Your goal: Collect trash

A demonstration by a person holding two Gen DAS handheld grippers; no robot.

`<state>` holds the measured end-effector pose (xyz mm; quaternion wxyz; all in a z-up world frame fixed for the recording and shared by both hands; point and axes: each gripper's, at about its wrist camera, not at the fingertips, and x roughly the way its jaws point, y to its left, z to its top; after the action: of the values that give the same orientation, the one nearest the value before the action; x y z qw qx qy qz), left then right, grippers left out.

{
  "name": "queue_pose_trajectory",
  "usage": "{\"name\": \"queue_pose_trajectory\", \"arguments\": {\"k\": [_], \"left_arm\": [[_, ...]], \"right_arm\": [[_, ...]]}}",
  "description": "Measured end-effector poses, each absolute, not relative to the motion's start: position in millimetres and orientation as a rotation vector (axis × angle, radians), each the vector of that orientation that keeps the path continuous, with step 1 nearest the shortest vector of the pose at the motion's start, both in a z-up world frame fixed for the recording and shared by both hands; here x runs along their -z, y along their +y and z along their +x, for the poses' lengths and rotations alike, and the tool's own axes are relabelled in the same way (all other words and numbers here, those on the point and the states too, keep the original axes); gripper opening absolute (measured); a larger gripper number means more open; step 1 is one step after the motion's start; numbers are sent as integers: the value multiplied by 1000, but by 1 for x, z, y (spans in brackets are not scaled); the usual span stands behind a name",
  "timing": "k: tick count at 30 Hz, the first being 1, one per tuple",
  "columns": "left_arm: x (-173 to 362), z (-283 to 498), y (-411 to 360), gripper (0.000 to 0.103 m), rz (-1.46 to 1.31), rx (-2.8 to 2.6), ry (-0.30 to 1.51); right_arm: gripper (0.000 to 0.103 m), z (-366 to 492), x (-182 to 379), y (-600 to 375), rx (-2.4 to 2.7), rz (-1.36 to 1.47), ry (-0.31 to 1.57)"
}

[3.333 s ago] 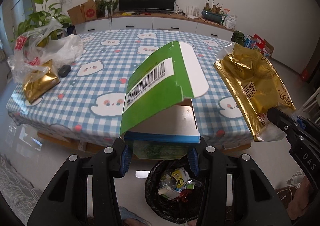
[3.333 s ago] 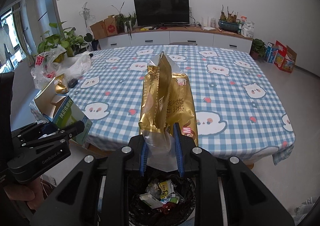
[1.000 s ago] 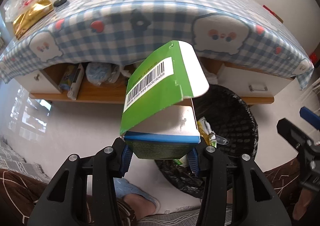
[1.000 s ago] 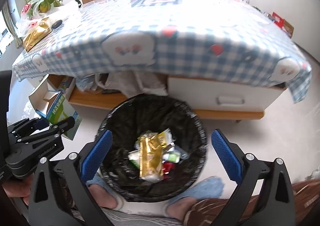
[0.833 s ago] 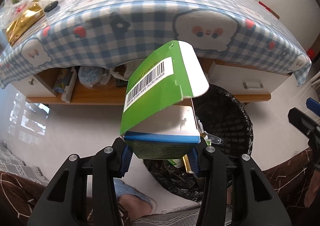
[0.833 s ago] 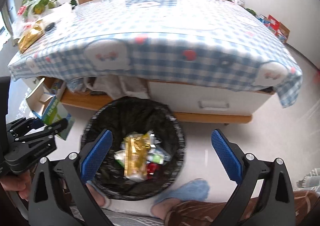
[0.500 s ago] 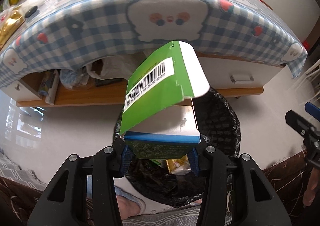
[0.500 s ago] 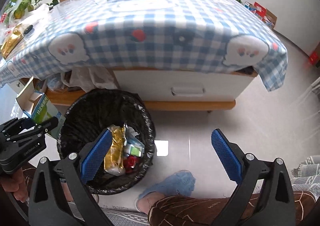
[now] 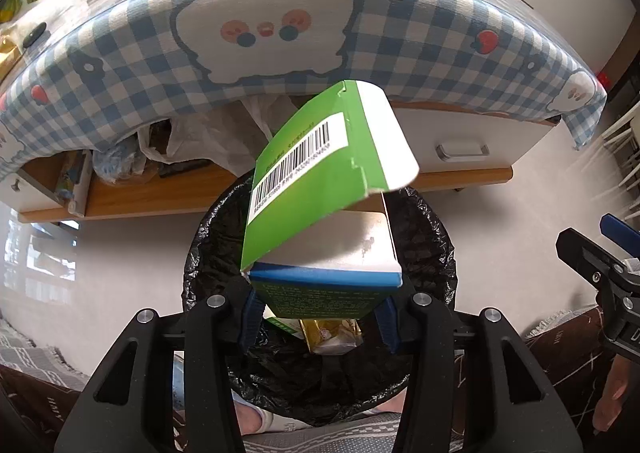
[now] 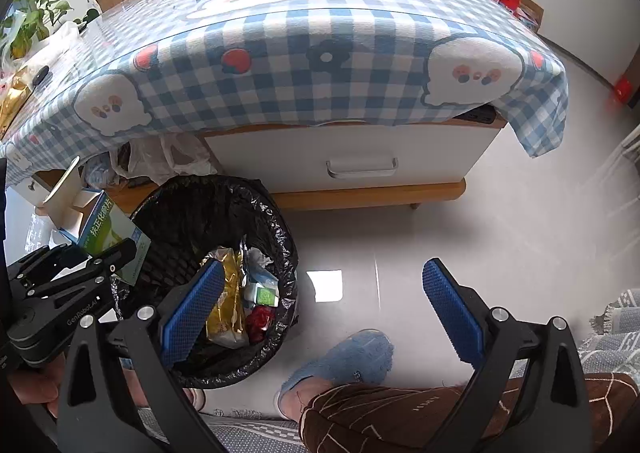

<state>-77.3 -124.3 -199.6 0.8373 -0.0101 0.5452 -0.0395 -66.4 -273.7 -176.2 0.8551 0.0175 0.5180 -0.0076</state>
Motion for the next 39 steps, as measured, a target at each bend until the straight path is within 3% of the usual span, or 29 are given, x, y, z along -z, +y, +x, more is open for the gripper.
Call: {"name": "queue_pose_trajectory", "arguments": {"k": [6, 8, 10, 17, 28, 39], "left_arm": [[200, -78, -128, 48, -11, 80, 1145], [199, -79, -127, 57, -10, 69, 1140], [194, -82, -126, 77, -18, 73, 1134], [146, -103, -104, 96, -44, 70, 1038], [50, -163, -58, 97, -74, 2, 890], [24, -214, -40, 97, -91, 9, 845]], "right_arm": [[95, -64, 177, -273, 27, 45, 1090], [95, -65, 175, -270, 27, 30, 1084], [95, -66, 172, -268, 38, 17, 1073], [95, -79, 137, -258, 25, 26, 986], [95, -133, 40, -219, -50, 24, 757], [95, -180, 25, -190, -117, -11, 774]]}}
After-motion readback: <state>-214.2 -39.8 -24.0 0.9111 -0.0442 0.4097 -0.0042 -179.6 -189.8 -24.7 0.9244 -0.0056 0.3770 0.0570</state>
